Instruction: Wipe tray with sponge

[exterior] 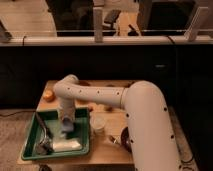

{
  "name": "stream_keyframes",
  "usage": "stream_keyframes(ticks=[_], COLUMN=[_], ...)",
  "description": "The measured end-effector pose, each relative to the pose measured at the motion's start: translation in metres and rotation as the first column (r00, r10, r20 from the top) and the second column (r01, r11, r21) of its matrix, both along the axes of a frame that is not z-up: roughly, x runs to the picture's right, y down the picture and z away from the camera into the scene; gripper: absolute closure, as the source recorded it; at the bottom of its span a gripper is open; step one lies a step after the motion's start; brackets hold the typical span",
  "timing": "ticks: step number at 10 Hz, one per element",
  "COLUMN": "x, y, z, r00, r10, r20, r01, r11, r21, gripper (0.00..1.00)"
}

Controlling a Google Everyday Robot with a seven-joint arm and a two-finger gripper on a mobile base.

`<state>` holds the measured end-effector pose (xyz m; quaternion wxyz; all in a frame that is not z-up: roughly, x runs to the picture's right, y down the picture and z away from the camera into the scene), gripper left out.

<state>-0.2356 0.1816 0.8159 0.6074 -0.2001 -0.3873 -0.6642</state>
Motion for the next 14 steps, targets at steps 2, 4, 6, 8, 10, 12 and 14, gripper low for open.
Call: stream_keyframes(ticks=[2,4,6,8,10,12,14], x=[0.005,0.022,0.052,0.071,0.075,0.063,0.043], y=[0.018,0.029,0.033,0.024,0.006,-0.006,-0.010], z=[-0.013,-0.020,-0.021,-0.013,0.001,0.010,0.011], r00=[1.000,1.000,0.998,0.992,0.984,0.984,0.989], r10=[-0.025,-0.008,0.045,0.103,0.150,0.157,0.139], r20=[0.016,0.003,-0.040,-0.079,-0.099,-0.087,-0.054], r01=[0.025,0.008,-0.048,-0.108,-0.155,-0.161,-0.142], r11=[0.9996,0.9990,0.9969,0.9923,0.9868,0.9861,0.9884], r21=[-0.016,-0.044,-0.062,-0.061,-0.046,-0.041,-0.055], gripper=[1.00,1.00,1.00,1.00,1.00,1.00,1.00])
